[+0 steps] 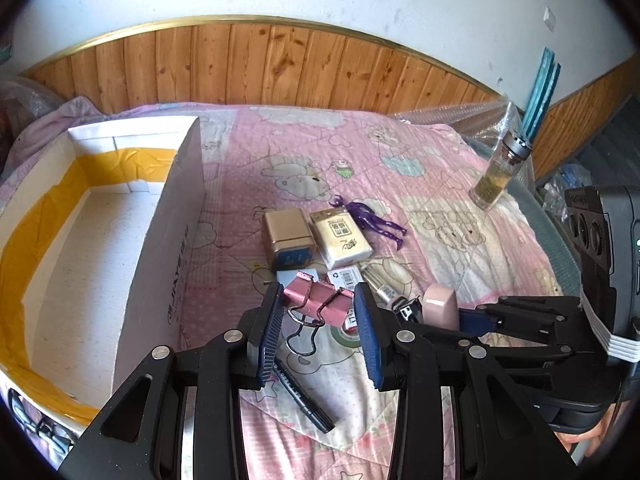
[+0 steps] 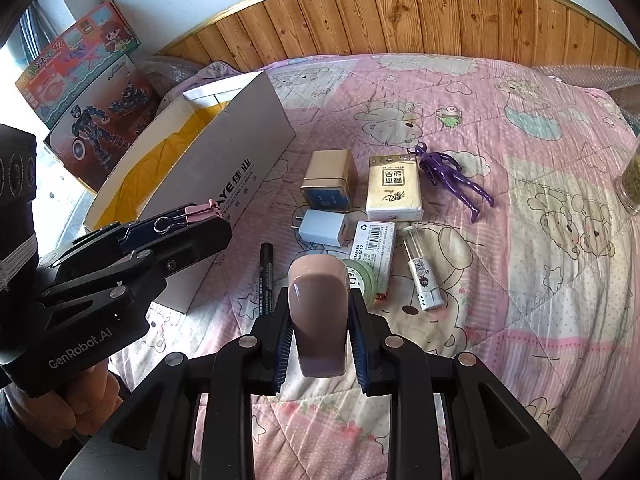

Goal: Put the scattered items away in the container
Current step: 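Lift both held items and carry them toward the yellow-lined white box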

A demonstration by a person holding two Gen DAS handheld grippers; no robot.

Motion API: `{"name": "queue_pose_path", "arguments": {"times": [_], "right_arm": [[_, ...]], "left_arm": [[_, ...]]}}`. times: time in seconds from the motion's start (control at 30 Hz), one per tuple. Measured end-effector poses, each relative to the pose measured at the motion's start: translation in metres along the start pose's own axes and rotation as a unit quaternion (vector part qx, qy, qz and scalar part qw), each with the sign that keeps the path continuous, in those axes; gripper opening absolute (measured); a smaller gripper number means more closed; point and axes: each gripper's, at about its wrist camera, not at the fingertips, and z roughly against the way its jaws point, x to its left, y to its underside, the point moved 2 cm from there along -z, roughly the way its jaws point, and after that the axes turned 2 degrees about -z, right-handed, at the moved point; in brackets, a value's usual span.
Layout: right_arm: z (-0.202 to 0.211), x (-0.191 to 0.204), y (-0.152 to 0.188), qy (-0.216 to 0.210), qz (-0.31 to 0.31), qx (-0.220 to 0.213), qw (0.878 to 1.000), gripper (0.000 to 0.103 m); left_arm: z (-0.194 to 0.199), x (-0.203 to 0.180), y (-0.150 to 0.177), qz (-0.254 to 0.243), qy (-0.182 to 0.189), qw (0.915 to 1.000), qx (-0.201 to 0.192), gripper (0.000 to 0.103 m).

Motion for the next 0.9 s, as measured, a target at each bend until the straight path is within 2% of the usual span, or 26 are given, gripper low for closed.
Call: {"name": "queue_pose_path", "arguments": {"times": [0.9], "right_arm": [[0.003,0.048,-0.024,-0.020,0.035,-0.022,0.999,0.028]], "left_arm": [[0.027,0.031,-0.018,0.061,-0.009,0.9975,-0.034,0.037]]}}
